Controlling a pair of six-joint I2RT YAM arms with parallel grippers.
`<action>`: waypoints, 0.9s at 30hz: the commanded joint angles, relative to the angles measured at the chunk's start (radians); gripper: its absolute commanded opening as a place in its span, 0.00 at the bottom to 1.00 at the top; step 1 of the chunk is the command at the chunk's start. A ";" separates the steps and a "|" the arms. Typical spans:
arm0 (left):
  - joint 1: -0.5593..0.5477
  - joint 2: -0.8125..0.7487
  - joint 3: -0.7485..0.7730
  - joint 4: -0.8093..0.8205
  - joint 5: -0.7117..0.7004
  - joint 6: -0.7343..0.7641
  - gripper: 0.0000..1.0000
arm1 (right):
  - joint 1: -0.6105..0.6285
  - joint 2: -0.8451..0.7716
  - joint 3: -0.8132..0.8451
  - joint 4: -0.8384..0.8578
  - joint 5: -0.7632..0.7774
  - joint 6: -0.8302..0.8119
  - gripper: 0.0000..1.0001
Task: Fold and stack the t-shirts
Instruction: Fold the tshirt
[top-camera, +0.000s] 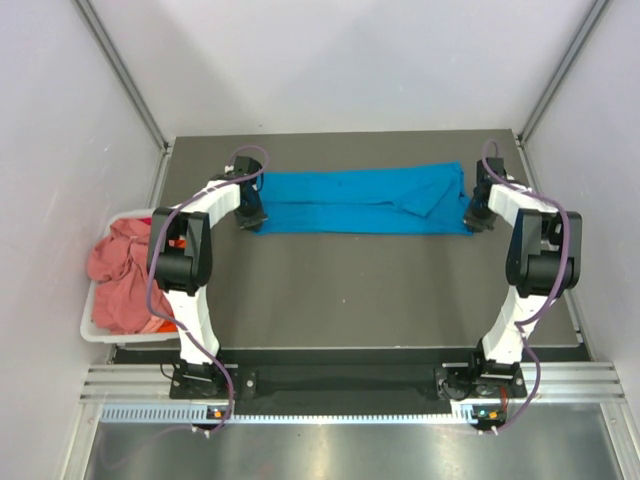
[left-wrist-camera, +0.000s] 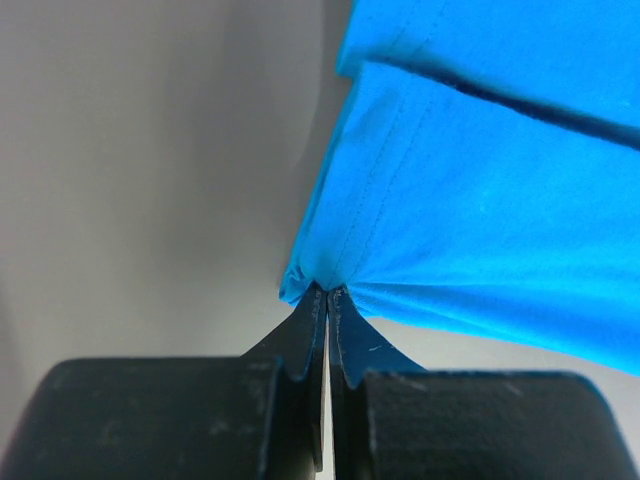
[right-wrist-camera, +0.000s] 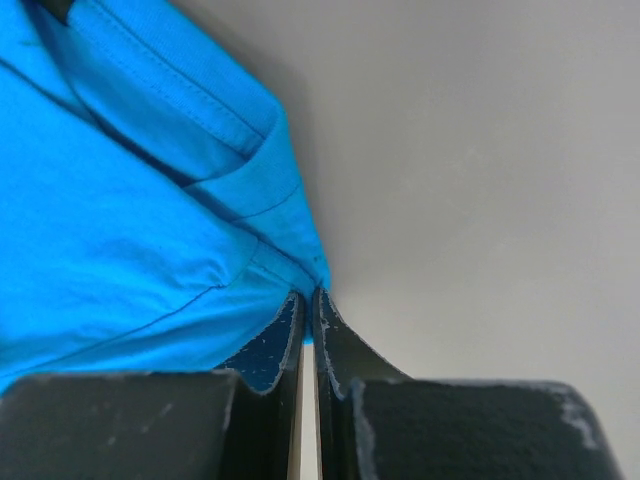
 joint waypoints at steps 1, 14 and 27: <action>0.011 -0.027 -0.009 -0.102 -0.109 0.012 0.00 | -0.008 -0.072 -0.006 -0.079 0.126 -0.030 0.00; 0.002 -0.139 -0.176 -0.108 -0.083 0.017 0.00 | -0.008 -0.260 -0.249 -0.089 0.166 -0.036 0.01; 0.001 -0.250 -0.123 -0.255 -0.115 0.051 0.29 | -0.010 -0.395 -0.221 -0.196 0.183 0.004 0.26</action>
